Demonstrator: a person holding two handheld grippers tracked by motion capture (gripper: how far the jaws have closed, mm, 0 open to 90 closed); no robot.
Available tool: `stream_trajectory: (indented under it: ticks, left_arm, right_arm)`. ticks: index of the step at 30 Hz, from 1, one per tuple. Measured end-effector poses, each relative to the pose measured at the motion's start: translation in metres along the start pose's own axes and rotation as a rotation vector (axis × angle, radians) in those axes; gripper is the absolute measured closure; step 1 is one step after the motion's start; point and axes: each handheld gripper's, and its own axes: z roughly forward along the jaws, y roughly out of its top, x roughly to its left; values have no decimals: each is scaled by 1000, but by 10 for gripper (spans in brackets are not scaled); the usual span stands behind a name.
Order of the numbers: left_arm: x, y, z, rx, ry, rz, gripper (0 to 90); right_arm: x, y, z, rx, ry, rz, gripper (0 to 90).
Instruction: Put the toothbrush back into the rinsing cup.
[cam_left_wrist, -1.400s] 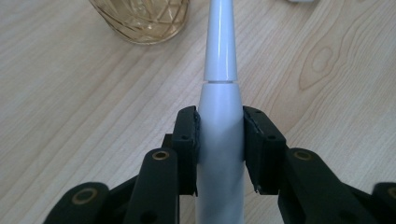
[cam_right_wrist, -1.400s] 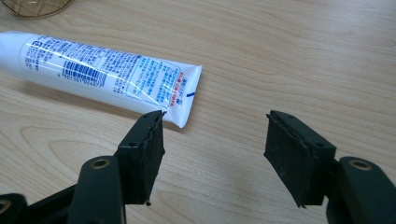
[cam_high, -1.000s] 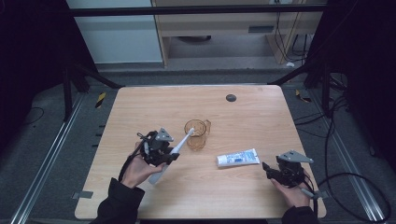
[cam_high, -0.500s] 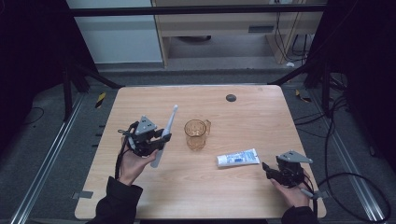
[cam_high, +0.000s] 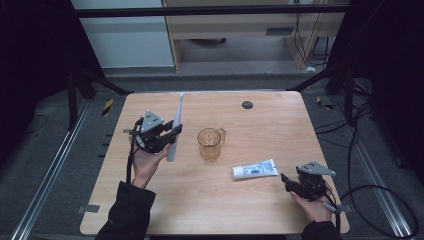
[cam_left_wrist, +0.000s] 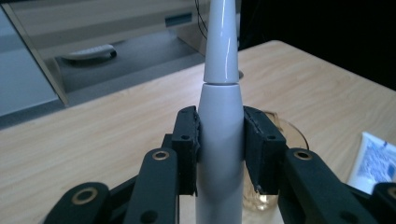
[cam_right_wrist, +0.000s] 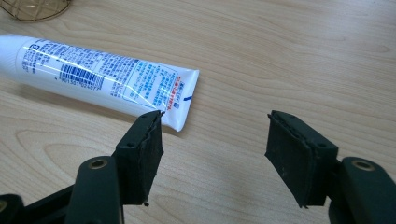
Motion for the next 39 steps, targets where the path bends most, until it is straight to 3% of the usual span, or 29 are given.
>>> stream_trajectory:
  ticks: [4, 10, 15, 27, 35, 39]
  left_arm:
    - [1, 11, 5, -45, 31, -13, 669]
    - [-1, 24, 12, -123, 42, -29, 669]
    - [-6, 27, 21, -133, 42, -33, 669]
    - [-18, 28, 38, -214, 29, -52, 669]
    - [-27, 28, 46, -264, -6, -61, 669]
    - [-31, 30, 51, -266, -22, -53, 669]
  right_arm:
    - [0, 0, 1, -1, 3, 0, 361]
    - [0, 0, 1, -3, 4, -3, 361]
    - [0, -1, 1, -2, 5, -3, 361]
    - [-1, -1, 2, -4, 3, -7, 361]
    - [-1, -1, 2, -3, 4, -6, 361]
    - [-1, -1, 2, -1, 4, -7, 361]
